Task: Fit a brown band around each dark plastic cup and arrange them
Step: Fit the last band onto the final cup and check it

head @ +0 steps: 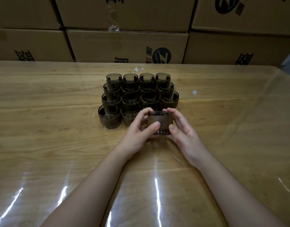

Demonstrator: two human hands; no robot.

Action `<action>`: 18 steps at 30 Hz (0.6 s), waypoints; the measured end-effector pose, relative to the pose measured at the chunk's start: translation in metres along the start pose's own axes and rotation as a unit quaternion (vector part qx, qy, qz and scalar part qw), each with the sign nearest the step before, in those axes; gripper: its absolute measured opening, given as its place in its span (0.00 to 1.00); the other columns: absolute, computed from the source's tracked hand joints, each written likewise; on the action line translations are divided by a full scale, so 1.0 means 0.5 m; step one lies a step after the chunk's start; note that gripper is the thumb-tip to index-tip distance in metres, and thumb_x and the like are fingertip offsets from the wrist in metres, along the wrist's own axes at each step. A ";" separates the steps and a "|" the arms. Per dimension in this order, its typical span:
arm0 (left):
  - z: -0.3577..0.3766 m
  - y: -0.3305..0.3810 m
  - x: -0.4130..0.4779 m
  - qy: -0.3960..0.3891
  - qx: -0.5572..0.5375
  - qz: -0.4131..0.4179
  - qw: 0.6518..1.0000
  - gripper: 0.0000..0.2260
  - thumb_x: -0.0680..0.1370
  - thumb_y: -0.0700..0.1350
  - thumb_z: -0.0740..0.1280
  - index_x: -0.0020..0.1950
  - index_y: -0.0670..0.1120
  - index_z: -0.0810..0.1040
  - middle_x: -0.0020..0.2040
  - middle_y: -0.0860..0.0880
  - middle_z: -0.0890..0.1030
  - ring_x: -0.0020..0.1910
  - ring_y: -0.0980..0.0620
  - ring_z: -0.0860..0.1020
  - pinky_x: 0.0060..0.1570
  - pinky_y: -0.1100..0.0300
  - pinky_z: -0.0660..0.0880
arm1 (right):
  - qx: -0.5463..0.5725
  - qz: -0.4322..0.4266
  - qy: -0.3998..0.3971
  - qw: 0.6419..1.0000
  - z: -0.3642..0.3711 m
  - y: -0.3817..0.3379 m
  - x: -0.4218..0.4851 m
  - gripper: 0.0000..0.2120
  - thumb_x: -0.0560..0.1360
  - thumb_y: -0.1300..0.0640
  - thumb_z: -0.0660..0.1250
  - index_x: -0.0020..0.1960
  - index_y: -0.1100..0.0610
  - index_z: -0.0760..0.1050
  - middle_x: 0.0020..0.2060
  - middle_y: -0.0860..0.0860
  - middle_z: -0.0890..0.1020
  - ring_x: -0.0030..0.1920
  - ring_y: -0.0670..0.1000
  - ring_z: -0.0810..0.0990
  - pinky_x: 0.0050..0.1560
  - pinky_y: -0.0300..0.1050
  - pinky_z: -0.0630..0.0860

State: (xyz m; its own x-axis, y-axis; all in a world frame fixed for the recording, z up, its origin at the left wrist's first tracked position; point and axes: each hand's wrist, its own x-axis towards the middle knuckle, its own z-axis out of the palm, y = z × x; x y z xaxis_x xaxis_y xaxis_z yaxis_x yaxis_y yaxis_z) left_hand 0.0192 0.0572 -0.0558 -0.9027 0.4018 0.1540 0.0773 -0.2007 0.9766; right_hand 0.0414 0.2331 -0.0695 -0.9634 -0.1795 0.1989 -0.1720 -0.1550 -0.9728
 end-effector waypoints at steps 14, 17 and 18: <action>0.001 -0.009 0.004 0.044 -0.013 -0.027 0.999 0.28 0.66 0.39 0.77 0.63 0.46 0.71 0.58 0.46 0.82 0.54 0.51 0.82 0.50 0.59 0.79 | -0.029 0.015 0.107 0.994 0.022 -0.007 -0.003 0.34 0.68 0.47 0.68 0.71 0.58 0.68 0.61 0.53 0.80 0.63 0.51 0.78 0.67 0.56 0.72; 0.003 -0.009 0.007 0.059 0.016 -0.007 0.998 0.27 0.65 0.37 0.75 0.61 0.49 0.72 0.55 0.47 0.83 0.52 0.53 0.83 0.48 0.63 0.78 | -0.026 0.006 0.114 0.993 0.020 -0.006 -0.002 0.30 0.68 0.49 0.68 0.69 0.53 0.69 0.62 0.51 0.79 0.64 0.48 0.77 0.65 0.48 0.74; 0.003 -0.009 0.008 0.068 0.027 -0.002 0.997 0.26 0.66 0.34 0.75 0.60 0.50 0.73 0.55 0.48 0.83 0.52 0.53 0.83 0.48 0.63 0.78 | -0.025 0.002 0.111 0.993 0.019 -0.005 0.000 0.29 0.68 0.50 0.68 0.68 0.51 0.69 0.62 0.49 0.78 0.64 0.45 0.77 0.64 0.44 0.74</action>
State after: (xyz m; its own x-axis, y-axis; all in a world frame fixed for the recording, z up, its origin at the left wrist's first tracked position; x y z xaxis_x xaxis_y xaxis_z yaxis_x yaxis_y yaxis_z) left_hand 0.0158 0.0609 -0.0597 -0.9517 0.2769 0.1326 0.0934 -0.1501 0.9842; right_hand 0.0437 0.2241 -0.0659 -0.9848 0.0404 0.1689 -0.1722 -0.1043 -0.9795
